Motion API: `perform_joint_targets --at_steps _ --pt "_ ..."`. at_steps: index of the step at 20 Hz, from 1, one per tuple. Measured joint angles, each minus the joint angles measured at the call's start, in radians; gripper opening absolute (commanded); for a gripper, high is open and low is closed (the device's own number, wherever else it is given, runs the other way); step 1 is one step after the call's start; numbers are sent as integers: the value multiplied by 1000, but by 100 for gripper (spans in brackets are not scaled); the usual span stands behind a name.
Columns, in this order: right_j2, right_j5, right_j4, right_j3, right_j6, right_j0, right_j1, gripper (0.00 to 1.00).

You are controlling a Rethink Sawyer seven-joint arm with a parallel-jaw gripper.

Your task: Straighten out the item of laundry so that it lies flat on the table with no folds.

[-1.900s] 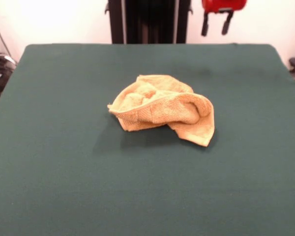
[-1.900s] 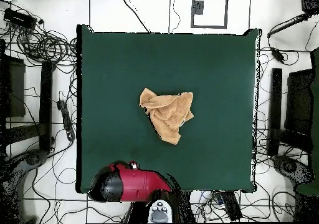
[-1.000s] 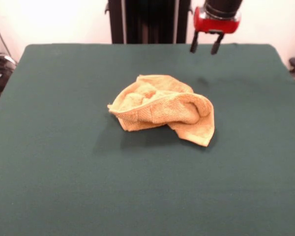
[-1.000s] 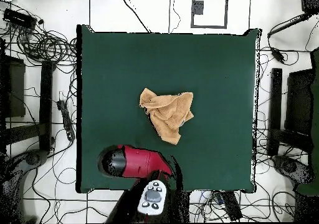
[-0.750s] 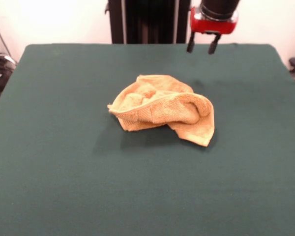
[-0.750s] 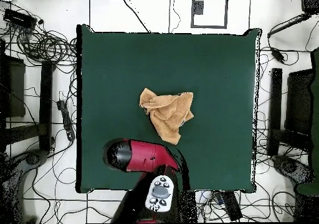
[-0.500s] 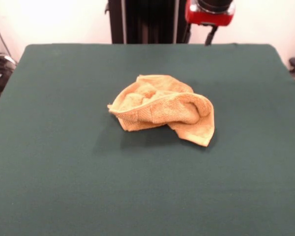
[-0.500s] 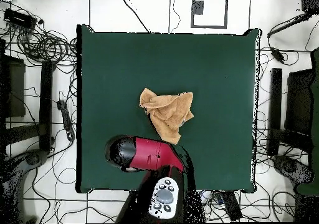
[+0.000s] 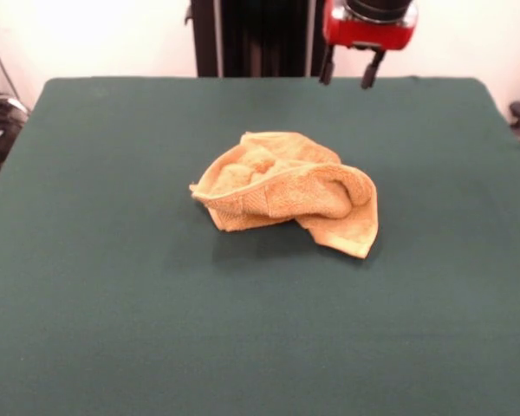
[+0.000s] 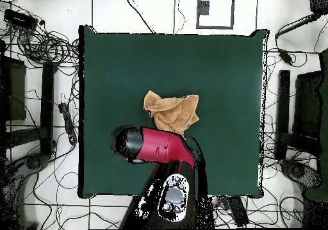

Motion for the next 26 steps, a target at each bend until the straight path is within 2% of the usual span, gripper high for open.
perform_joint_targets --at_steps 13,26 --pt "5 0 -6 -88 0 -45 -1 100" --pt "30 22 -84 -228 0 -146 4 100"
